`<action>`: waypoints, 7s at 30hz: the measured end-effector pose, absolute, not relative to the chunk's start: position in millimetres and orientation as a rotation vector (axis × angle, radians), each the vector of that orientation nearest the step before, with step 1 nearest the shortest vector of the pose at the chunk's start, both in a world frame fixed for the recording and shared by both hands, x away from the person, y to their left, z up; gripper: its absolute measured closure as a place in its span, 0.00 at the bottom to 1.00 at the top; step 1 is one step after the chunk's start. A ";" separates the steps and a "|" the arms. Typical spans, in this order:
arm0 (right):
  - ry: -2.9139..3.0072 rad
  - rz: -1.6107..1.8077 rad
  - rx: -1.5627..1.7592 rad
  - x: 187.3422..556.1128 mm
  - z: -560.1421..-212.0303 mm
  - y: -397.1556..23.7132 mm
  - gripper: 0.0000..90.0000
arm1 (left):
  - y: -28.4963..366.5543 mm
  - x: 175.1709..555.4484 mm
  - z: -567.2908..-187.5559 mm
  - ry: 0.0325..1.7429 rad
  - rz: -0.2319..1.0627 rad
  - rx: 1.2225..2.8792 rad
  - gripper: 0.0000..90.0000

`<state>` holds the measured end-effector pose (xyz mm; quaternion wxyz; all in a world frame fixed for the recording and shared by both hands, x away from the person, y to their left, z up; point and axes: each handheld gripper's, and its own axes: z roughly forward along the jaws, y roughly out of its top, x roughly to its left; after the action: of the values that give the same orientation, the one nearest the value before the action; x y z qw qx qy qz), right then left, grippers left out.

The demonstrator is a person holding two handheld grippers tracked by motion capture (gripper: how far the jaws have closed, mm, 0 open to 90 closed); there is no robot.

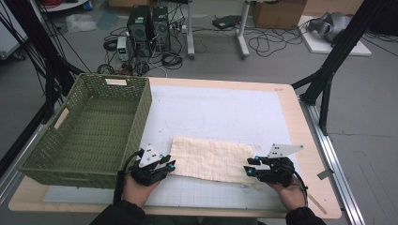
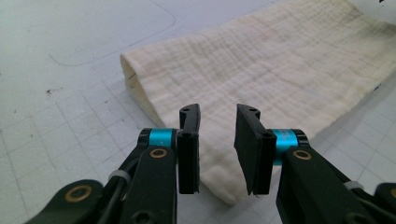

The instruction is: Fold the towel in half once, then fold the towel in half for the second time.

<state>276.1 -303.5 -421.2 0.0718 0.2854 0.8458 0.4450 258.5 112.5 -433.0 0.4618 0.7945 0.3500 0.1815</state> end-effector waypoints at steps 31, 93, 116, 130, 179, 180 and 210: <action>2.551 1.269 0.890 281.6 -430.4 -304.4 0.63 | 108.0 256.3 -434.3 0.816 0.449 1.970 0.75; 2.541 1.050 1.082 348.9 -435.7 -305.5 0.82 | 70.2 353.5 -441.9 1.165 0.518 2.038 0.90; 2.604 1.035 1.111 363.4 -434.7 -303.0 0.85 | 76.9 357.1 -443.4 1.225 0.480 1.996 0.80; 2.519 1.065 1.077 375.1 -395.9 -311.9 0.93 | 80.3 350.4 -416.8 1.169 0.570 1.819 0.95; 2.562 1.338 0.921 297.3 -403.5 -326.4 0.75 | 102.8 262.2 -423.6 0.915 0.460 1.923 0.75; 2.559 1.345 0.915 297.7 -401.9 -325.4 0.74 | 103.6 261.5 -421.3 0.918 0.457 1.912 0.74; 2.640 1.272 0.908 288.7 -430.8 -314.1 0.80 | 93.7 266.7 -435.6 0.913 0.428 2.050 0.89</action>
<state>288.7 -314.1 -430.8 0.0369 0.2957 0.8599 0.4143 266.7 93.7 -435.6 0.4153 0.8163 0.3636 0.1703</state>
